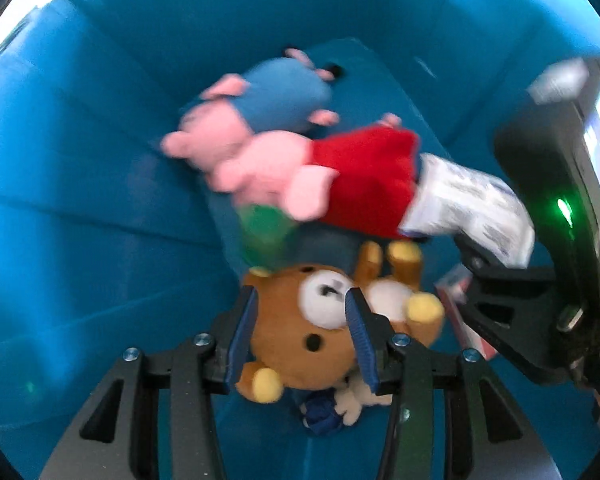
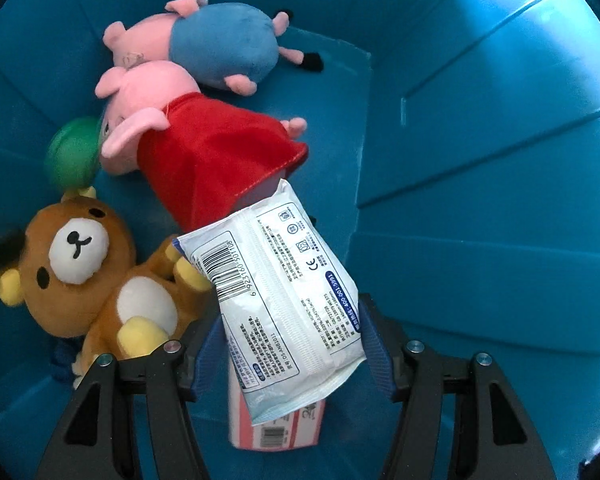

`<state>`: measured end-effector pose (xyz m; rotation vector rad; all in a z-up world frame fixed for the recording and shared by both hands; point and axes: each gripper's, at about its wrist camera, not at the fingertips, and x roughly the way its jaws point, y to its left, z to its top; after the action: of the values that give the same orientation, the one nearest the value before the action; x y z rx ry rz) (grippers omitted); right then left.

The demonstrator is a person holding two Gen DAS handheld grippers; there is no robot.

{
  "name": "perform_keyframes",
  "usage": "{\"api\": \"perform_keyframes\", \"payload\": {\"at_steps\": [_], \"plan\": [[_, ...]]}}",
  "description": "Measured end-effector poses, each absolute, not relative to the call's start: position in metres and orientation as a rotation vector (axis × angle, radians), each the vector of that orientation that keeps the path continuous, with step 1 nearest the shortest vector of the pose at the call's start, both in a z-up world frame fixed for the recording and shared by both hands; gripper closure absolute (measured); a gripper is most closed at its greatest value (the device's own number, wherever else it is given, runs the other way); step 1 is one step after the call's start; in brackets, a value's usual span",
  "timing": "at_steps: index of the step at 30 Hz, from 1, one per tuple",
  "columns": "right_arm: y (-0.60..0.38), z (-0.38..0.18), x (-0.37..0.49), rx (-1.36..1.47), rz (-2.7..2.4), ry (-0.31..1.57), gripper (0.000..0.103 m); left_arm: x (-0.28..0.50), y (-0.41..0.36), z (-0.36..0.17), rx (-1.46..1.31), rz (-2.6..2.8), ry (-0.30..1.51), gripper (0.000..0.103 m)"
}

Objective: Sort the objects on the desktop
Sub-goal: 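Open both tools to drop the green jar and white packet into the crate, then withdraw both tools from the crate back toward the table pile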

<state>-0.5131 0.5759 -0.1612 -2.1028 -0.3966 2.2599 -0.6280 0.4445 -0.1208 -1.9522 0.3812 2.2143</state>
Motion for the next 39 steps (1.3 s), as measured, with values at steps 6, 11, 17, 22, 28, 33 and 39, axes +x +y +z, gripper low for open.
{"api": "perform_keyframes", "payload": {"at_steps": [6, 11, 17, 22, 28, 33, 39], "plan": [[0.577, -0.155, -0.512, -2.097, 2.287, -0.345, 0.041, -0.622, 0.458, -0.116, -1.868, 2.217, 0.409, 0.058], [0.575, -0.155, -0.511, -2.133, 2.294, -0.296, 0.019, -0.627, 0.444, -0.113, -1.891, 2.298, 0.358, 0.045], [0.568, -0.152, -0.509, -2.143, 2.315, -0.317, 0.005, -0.629, 0.44, -0.111, -1.895, 2.312, 0.371, 0.045], [0.567, -0.15, -0.513, -2.121, 2.343, -0.299, 0.001, -0.63, 0.436, -0.103, -1.851, 2.348, 0.364, 0.045], [0.567, -0.121, -0.513, -1.998, 2.454, -0.279, 0.001, -0.625, 0.425, -0.08, -1.754, 2.407, 0.229, 0.045], [0.569, -0.072, -0.503, -1.861, 2.579, -0.268, 0.001, -0.602, 0.418, -0.028, -1.543, 2.522, 0.147, 0.045], [0.558, 0.017, -0.46, -1.537, 2.803, -0.33, 0.001, -0.548, 0.382, 0.053, -1.244, 2.648, 0.049, 0.045]]}}
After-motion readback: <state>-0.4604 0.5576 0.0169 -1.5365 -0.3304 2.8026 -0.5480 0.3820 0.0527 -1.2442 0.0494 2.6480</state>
